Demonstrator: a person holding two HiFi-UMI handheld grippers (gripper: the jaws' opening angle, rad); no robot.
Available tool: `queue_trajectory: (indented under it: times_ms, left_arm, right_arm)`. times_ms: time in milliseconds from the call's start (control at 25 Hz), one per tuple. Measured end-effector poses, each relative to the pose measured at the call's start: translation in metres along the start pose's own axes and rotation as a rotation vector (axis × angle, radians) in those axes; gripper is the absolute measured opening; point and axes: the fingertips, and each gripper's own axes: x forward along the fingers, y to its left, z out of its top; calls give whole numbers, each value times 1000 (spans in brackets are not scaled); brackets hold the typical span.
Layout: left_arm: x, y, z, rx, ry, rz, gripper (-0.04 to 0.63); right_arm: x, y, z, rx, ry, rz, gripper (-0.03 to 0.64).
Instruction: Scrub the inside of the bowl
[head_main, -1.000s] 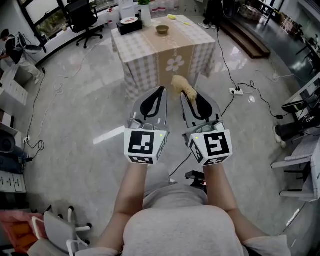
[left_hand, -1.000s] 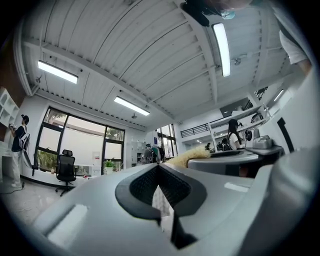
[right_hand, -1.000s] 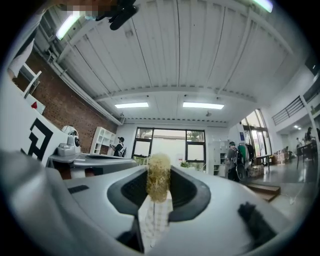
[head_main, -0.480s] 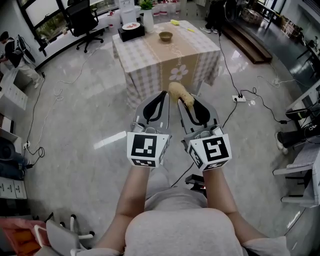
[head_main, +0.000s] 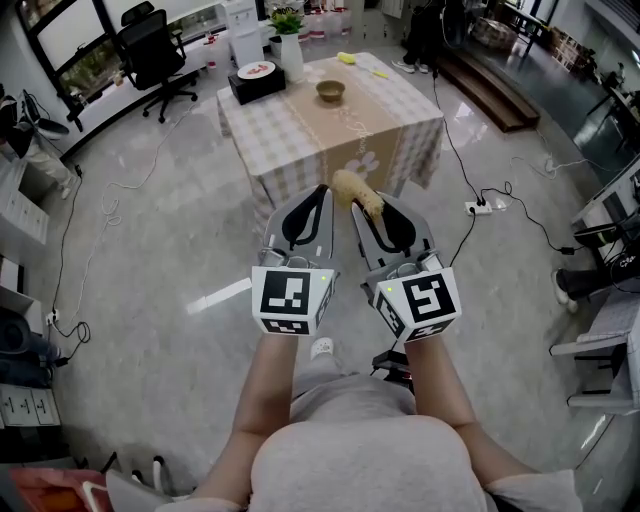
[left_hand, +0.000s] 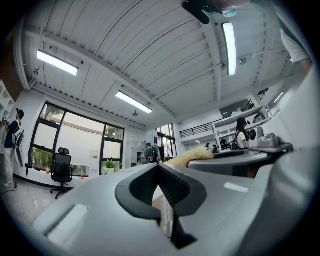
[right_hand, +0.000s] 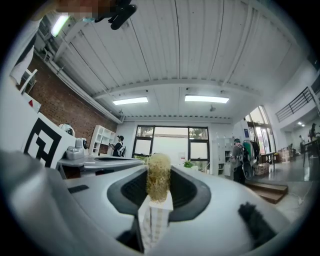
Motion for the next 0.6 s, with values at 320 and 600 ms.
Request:
queue_trajectory:
  times_ms: [320, 600]
  left_arm:
    - [49, 47, -12, -35, 11, -29, 5]
    - [83, 70, -21, -21, 22, -83, 5]
  right_arm:
    - [62, -18, -12, 8, 9, -47, 103]
    - [105, -36, -22, 16, 19, -93, 103]
